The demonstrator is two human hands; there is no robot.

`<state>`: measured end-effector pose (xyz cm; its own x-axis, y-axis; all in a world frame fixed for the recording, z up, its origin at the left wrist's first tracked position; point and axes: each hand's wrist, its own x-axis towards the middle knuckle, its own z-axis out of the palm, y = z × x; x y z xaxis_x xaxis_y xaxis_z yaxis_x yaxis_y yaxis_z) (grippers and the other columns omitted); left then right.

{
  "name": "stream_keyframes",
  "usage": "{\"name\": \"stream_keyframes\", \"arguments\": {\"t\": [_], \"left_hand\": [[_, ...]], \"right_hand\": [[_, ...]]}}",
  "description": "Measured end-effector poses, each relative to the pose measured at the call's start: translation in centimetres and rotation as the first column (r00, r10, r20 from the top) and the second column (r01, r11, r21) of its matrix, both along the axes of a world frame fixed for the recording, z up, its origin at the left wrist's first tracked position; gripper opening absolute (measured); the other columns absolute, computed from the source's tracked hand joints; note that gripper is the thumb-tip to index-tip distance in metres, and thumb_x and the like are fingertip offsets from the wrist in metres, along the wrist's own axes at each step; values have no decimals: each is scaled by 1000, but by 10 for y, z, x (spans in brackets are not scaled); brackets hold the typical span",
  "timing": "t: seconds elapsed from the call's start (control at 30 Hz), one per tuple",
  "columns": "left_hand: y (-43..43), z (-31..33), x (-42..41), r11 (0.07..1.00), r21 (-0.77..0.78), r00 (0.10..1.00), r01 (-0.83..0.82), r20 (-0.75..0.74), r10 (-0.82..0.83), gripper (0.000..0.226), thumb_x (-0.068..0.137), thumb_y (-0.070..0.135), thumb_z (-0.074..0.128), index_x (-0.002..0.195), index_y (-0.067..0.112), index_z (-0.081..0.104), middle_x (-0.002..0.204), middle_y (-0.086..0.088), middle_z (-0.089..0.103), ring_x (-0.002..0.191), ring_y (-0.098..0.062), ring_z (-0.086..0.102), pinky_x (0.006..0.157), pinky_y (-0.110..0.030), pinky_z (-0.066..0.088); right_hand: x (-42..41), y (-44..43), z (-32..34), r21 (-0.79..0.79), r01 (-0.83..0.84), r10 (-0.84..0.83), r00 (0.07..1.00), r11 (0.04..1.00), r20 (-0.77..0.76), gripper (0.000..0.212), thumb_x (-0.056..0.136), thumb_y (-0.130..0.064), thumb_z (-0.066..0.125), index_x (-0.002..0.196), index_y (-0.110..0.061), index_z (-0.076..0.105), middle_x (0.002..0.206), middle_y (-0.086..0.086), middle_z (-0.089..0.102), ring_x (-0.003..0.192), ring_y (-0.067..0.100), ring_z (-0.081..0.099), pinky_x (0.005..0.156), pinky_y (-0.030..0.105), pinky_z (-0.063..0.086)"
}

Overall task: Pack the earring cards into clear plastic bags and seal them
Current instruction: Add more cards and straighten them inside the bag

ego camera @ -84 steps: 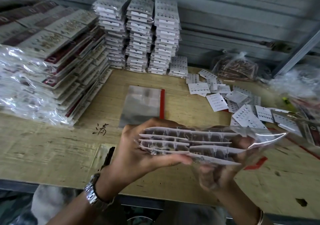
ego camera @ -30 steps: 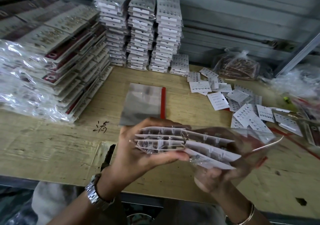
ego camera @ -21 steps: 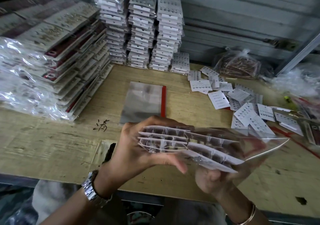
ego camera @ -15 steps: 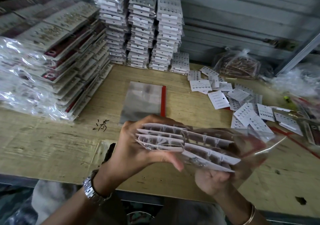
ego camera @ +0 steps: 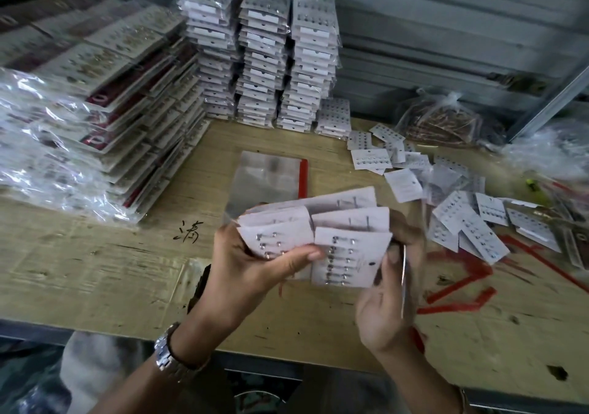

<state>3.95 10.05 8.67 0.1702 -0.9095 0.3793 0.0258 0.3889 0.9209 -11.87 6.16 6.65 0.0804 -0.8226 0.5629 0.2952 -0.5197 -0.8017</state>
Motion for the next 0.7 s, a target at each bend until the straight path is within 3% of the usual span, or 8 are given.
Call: {"name": "stream_keyframes", "arguments": {"t": [0.13, 0.33, 0.4, 0.47, 0.53, 0.6, 0.67, 0.7], "left_hand": [[0, -4, -7, 981, 194, 979, 0, -199, 39, 39, 78, 19, 76, 111, 1, 70, 105, -10, 77, 95, -28, 75, 71, -36, 62], [-3, -11, -11, 882, 469, 912, 41, -378, 158, 54, 73, 39, 80, 115, 7, 70, 110, -12, 75, 101, -33, 72, 76, -44, 60], [-3, -15, -10, 868, 489, 887, 89, -434, 154, 50, 79, 39, 81, 116, 8, 70, 113, -14, 74, 103, -36, 71, 84, -52, 57], [-4, -17, -9, 879, 451, 851, 156, -513, 112, 44, 88, 35, 75, 120, 6, 67, 118, -17, 71, 106, -38, 69, 86, -56, 57], [-5, -17, -7, 887, 408, 800, 215, -595, 79, 38, 93, 30, 70, 122, 7, 67, 121, -18, 69, 108, -37, 69, 82, -50, 60], [-5, -16, -5, 885, 397, 771, 243, -632, 72, 30, 93, 29, 70, 117, 11, 72, 120, -18, 70, 105, -36, 70, 75, -43, 62], [-5, -16, -3, 880, 404, 781, 248, -621, 65, 27, 92, 31, 70, 113, 13, 74, 119, -18, 71, 103, -36, 71, 72, -41, 62], [-5, -16, -2, 879, 404, 787, 255, -614, 54, 28, 93, 31, 69, 114, 14, 73, 120, -17, 71, 104, -35, 71, 72, -41, 62]], "right_hand": [[-1, -12, 6, 166, -28, 34, 999, 986, -32, 30, 103, -15, 34, 105, -29, 61, 101, -9, 65, 92, 8, 63, 71, 18, 52], [-4, -19, 11, 287, -15, 65, 984, 958, -167, 33, 98, -23, 40, 100, -36, 71, 102, -6, 72, 95, 10, 68, 72, 15, 52], [-6, -20, 10, 273, -54, 122, 964, 960, -236, 31, 100, -28, 42, 111, -41, 69, 114, -9, 71, 107, 9, 66, 80, 18, 54], [-11, -19, 7, 341, -118, 225, 928, 933, -295, 33, 98, -43, 49, 127, -35, 63, 126, -7, 66, 119, 12, 61, 97, 32, 52], [-19, -19, 5, 409, -183, 338, 873, 894, -350, 56, 88, -61, 59, 134, -29, 56, 129, -7, 64, 123, 13, 58, 102, 36, 50], [-24, -22, 7, 358, -285, 424, 808, 889, -408, 63, 89, -54, 63, 145, -35, 42, 147, -10, 49, 138, 11, 43, 107, 24, 42], [-26, -27, 10, 275, -311, 410, 771, 910, -487, 70, 93, -44, 61, 153, -38, 25, 160, -16, 26, 149, 8, 21, 118, 32, 25], [-25, -29, 11, 260, -307, 400, 763, 915, -507, 70, 94, -44, 61, 153, -40, 23, 160, -17, 23, 149, 10, 19, 120, 42, 23]]}}
